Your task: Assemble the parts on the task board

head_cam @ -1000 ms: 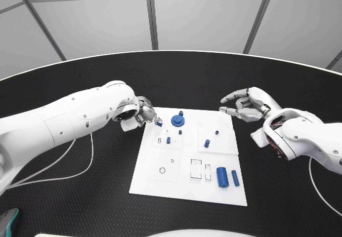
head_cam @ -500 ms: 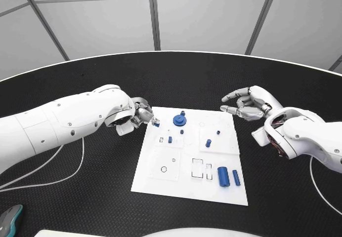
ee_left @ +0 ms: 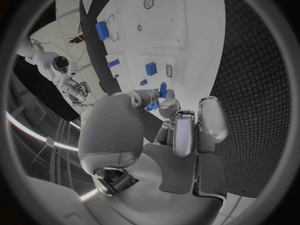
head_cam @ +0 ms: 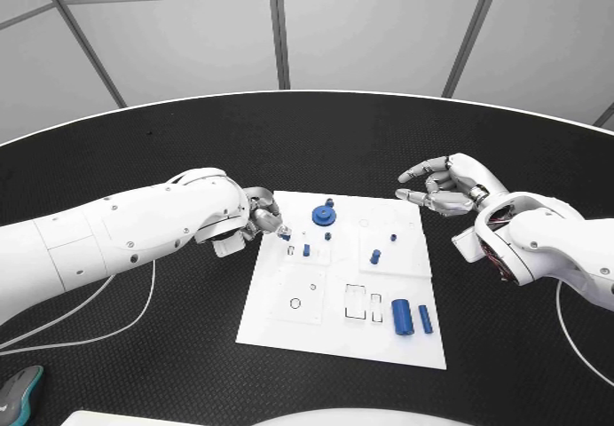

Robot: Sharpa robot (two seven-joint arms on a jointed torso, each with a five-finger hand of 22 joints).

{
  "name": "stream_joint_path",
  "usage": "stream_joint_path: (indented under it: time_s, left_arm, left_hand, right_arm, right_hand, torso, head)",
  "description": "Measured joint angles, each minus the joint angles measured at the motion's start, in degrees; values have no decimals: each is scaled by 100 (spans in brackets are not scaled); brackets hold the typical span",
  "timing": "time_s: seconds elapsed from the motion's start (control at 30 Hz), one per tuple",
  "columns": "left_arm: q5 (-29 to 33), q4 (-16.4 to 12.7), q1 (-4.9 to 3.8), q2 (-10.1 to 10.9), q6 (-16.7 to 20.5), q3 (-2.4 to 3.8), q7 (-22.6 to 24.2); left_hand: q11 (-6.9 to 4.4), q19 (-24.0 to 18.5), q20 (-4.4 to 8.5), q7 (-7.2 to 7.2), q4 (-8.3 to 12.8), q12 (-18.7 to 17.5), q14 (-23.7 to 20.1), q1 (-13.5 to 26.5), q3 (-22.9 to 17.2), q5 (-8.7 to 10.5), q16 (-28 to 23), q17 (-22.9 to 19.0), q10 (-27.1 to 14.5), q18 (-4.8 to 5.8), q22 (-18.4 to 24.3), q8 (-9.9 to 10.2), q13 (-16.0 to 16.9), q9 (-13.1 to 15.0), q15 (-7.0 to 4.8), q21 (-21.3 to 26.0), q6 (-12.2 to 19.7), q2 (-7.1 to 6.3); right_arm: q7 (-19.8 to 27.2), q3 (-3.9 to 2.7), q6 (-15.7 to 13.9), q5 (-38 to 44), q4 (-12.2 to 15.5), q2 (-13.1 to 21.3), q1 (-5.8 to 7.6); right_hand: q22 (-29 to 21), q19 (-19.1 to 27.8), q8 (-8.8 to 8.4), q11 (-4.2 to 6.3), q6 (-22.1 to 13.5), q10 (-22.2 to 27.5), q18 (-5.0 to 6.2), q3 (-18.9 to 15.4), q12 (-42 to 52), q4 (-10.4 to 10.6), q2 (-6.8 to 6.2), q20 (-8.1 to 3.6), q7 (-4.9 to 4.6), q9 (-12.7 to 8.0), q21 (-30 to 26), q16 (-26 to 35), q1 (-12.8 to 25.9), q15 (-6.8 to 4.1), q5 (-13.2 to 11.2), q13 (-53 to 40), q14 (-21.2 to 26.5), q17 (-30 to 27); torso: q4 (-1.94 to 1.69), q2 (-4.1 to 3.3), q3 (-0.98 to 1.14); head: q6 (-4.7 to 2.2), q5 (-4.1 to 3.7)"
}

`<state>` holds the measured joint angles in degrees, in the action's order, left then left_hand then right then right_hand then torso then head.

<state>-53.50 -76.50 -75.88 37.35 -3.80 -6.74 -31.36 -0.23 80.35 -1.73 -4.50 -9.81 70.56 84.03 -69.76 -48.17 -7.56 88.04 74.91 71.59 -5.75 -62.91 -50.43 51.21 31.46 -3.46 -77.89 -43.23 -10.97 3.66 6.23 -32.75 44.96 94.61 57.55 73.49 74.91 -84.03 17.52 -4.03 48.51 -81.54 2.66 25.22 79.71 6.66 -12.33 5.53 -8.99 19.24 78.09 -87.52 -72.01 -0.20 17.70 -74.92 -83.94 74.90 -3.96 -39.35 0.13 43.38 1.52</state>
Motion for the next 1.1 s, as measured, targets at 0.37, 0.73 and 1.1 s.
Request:
stream_joint_path:
  time_s: [0.37, 0.73, 1.1]
  left_arm:
    - [-132, 22, 186, -85, -75, -22, -62]
    - [-209, 31, 212, -115, -177, -23, -123]
    - [-215, 30, 215, -130, -219, -23, -144]
  left_hand:
    - [2, 0, 0, -1, 1, 0, 0, -1, 0, -21, 0, 0, -2, 0, 1, -19, 12, 0, 0, 0, 1, 1]
    - [-19, 0, 0, 0, 1, 0, 0, -1, 0, -44, 0, 0, 19, 0, -7, -21, 30, 1, 1, 0, 0, 1]
    - [2, -1, 0, 1, 1, 21, 0, -1, 0, -44, 0, -1, 38, 0, -13, -16, 44, 290, 1, 0, 0, 1]
  right_arm:
    - [9, 0, 8, 0, -5, -2, 0]
    - [14, 0, 11, 0, -8, -6, -1]
    - [13, 0, 13, 0, -7, -2, -1]
  right_hand:
    - [0, 0, 0, 0, 0, 0, 0, 0, 0, 0, 0, 0, 0, 0, 0, 0, 0, 0, 0, 1, 0, 0]
    - [0, 0, -1, 0, 0, 0, 0, 0, 0, 0, 0, 0, 0, 0, 0, 0, 0, 0, 0, 1, 0, 3]
    - [0, 0, -1, 0, 0, 0, 0, 0, 0, 0, 0, 0, 0, 0, 0, 0, 0, 0, 0, 1, 0, 4]
  torso:
    - [6, -10, -3]
    - [1, -13, -2]
    - [0, -13, -2]
  head:
    - [15, -25]
    - [36, -30]
    - [46, -34]
